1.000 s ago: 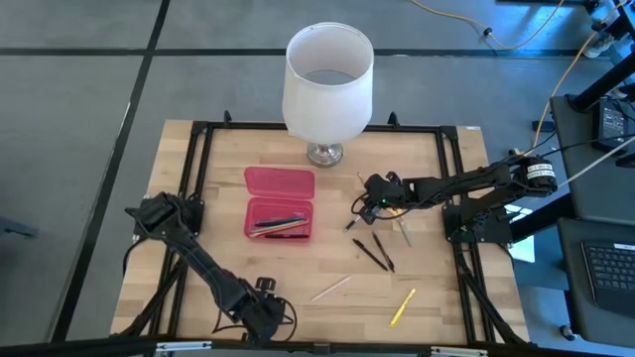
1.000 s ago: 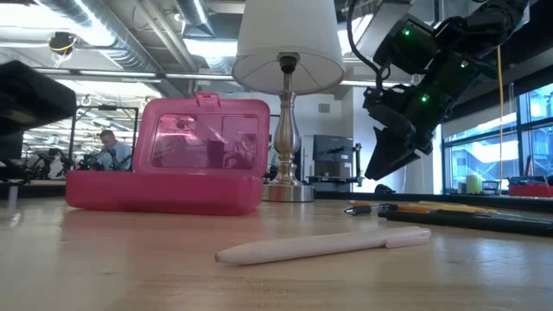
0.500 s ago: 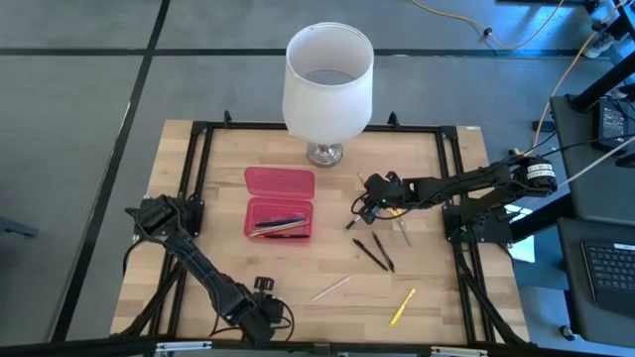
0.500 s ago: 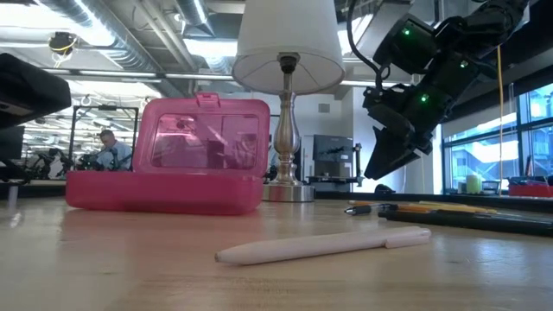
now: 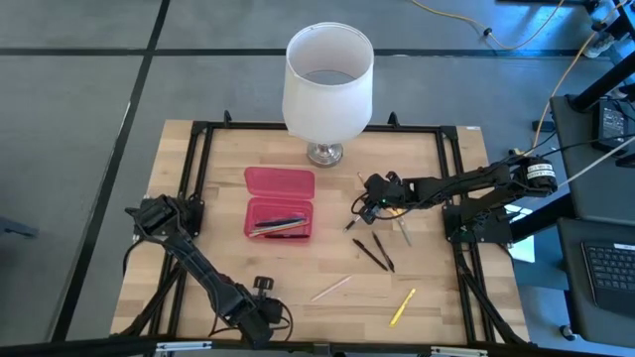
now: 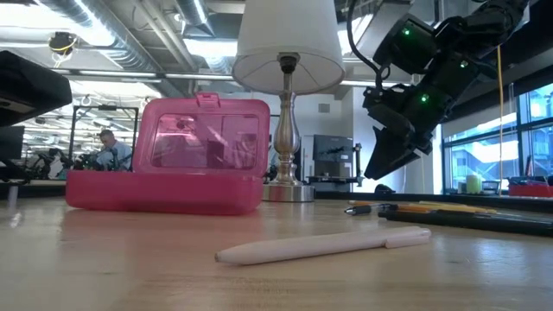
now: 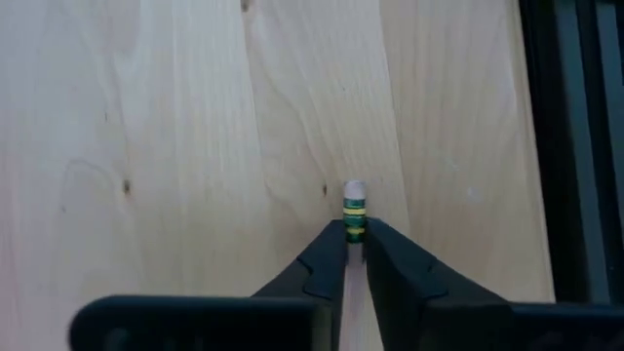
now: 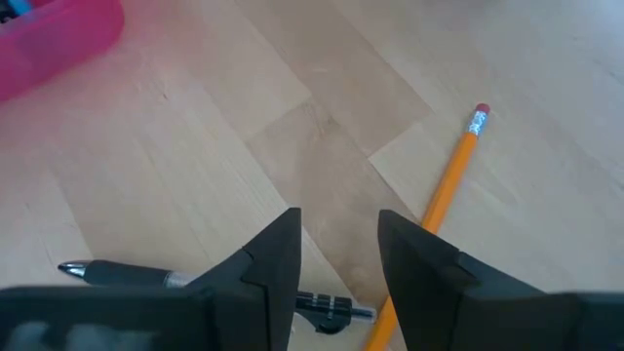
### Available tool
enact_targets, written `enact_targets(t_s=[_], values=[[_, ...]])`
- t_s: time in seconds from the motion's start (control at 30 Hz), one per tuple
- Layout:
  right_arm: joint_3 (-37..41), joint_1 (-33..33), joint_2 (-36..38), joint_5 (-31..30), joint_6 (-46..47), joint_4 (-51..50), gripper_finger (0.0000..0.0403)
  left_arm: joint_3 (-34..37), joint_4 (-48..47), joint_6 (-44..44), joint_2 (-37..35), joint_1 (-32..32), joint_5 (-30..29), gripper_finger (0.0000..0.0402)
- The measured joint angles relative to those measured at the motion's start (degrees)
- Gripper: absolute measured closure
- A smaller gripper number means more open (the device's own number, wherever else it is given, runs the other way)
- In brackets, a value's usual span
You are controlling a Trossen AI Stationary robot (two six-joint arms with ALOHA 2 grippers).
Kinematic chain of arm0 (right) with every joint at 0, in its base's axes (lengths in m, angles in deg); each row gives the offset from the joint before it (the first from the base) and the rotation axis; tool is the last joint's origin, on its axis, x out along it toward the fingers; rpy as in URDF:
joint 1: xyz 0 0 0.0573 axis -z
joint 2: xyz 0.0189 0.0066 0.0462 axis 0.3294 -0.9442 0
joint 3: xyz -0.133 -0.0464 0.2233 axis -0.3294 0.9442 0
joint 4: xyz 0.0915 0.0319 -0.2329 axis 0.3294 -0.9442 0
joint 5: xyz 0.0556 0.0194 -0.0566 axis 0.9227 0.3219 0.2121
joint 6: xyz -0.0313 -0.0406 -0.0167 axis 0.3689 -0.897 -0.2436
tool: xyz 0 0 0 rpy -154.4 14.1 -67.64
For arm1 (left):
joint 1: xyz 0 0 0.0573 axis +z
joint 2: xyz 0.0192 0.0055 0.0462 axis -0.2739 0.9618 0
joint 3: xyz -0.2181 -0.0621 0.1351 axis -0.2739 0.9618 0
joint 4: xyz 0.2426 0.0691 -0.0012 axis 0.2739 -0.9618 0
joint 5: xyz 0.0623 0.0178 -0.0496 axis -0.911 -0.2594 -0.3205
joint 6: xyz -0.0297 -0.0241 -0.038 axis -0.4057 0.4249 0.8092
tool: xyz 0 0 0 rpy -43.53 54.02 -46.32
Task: Pick & place school supplies into a supply box
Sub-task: Put the light pink pencil into the red supply box
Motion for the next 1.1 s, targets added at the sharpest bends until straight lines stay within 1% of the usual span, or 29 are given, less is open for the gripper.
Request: enact_targets(t_s=[0.2,0.4,0.5,0.63,0.77,0.97,1.03,1.1], values=[[0.0,0.0,0.0,0.0,0.0,0.0,0.0261,0.0,0.0,-0.1,0.0,0.0,-0.2,0.0393],[0.0,0.0,0.0,0.0,0.0,0.0,0.0261,0.3,0.4,-0.1,-2.1,0.4,0.2,0.0393],[0.0,0.0,0.0,0.0,0.0,0.0,0.0261,0.7,-1.2,-0.2,-3.8,1.3,-0.3,0.0394],[0.0,0.0,0.0,0.0,0.0,0.0,0.0261,0.4,-1.1,-0.2,-6.2,2.8,0.0,0.0396],[0.0,0.0,0.0,0.0,0.0,0.0,0.0261,0.4,-3.1,-1.6,-8.4,5.3,1.8,0.0393],[0.0,0.0,0.0,0.0,0.0,0.1,0.0261,0.3,-3.7,-9.3,-12.4,11.5,3.1,0.0393],[0.0,0.0,0.0,0.0,0.0,0.2,0.0261,0.2,-3.3,-12.2,-13.8,14.1,2.3,0.0392],[0.0,0.0,0.0,0.0,0.0,0.2,0.0261,0.2,-3.3,-14.3,-14.8,16.7,-0.2,0.0391]])
